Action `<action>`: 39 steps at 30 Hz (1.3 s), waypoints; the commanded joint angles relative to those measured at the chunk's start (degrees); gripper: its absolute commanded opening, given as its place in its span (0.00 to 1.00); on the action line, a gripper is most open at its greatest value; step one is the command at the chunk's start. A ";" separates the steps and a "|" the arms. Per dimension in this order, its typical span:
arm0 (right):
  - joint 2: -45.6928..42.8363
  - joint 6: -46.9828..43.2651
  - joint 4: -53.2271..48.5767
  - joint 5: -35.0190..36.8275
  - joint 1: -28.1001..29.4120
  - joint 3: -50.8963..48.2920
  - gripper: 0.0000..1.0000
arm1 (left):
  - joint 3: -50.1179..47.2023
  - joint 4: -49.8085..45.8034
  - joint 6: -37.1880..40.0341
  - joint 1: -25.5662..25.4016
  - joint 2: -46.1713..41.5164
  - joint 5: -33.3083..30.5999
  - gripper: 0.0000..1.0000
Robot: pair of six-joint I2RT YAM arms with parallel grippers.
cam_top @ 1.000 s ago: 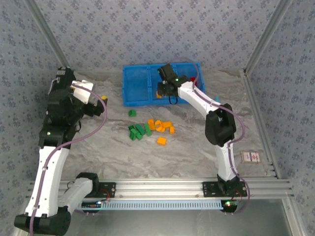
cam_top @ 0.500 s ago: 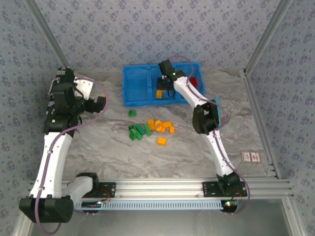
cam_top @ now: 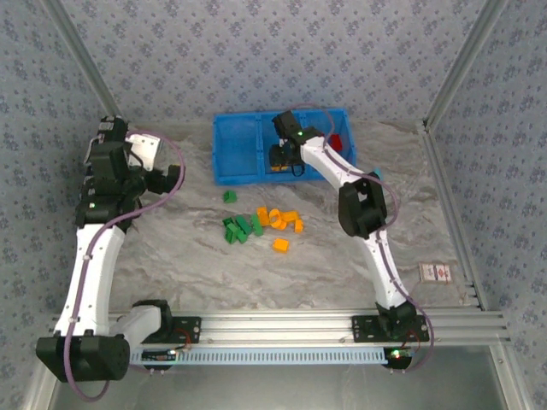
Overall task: Sort the legos into containers by color
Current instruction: Place the lego in the container, then pick up the lego from the center of the table.
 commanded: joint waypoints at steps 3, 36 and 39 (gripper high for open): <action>-12.45 0.47 2.72 2.02 3.03 -12.29 0.54 | 1.80 1.15 -1.37 0.39 -2.83 2.21 1.00; -23.18 12.22 0.71 7.63 17.28 -40.65 0.57 | 1.35 2.55 -2.95 -0.36 -6.52 4.67 1.00; -21.85 11.30 1.25 7.11 16.99 -39.91 0.56 | 1.35 2.54 -2.95 -0.36 -6.47 4.67 1.00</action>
